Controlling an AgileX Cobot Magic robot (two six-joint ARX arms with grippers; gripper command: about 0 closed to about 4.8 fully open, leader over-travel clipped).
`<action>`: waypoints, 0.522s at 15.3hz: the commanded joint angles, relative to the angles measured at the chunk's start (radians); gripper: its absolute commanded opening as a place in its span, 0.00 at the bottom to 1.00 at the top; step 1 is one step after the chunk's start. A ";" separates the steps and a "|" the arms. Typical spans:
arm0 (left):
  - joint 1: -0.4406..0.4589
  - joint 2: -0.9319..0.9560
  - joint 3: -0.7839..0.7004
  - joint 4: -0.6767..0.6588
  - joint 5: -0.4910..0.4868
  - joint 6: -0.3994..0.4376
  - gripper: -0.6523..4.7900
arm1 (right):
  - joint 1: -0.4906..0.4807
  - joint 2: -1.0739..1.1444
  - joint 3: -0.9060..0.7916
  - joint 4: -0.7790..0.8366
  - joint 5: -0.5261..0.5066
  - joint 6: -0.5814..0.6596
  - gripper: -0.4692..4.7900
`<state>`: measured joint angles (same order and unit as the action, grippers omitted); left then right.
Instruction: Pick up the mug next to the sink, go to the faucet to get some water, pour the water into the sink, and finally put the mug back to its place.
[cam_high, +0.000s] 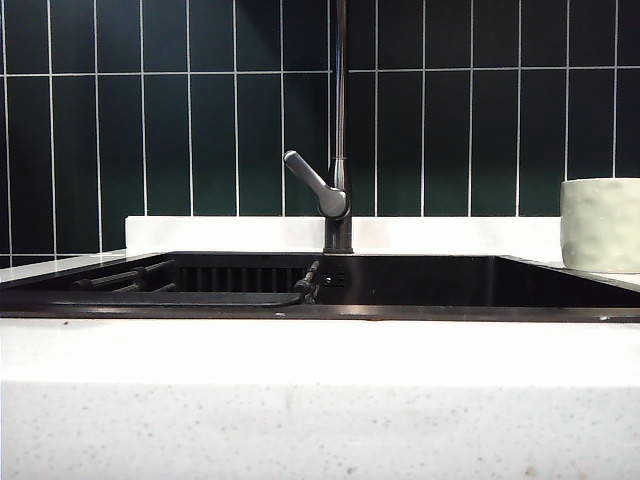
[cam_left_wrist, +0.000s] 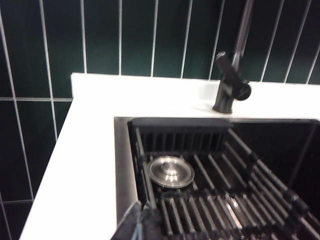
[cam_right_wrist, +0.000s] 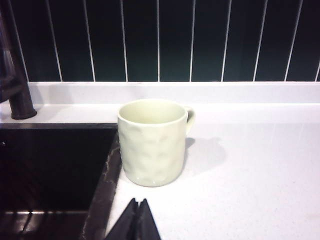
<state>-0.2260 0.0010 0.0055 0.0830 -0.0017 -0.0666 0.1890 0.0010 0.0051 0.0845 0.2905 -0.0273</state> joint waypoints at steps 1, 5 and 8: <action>0.000 0.000 0.002 0.006 -0.018 0.018 0.11 | 0.000 -0.001 -0.004 0.011 -0.002 -0.003 0.07; 0.005 0.000 0.001 -0.008 -0.080 0.071 0.11 | -0.003 -0.001 -0.004 -0.014 0.096 -0.055 0.07; 0.005 0.000 0.002 -0.024 -0.074 0.093 0.11 | -0.002 -0.001 -0.004 -0.013 0.089 -0.053 0.07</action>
<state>-0.2214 0.0006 0.0055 0.0616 -0.0685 0.0055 0.1867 0.0010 0.0051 0.0601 0.3775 -0.0772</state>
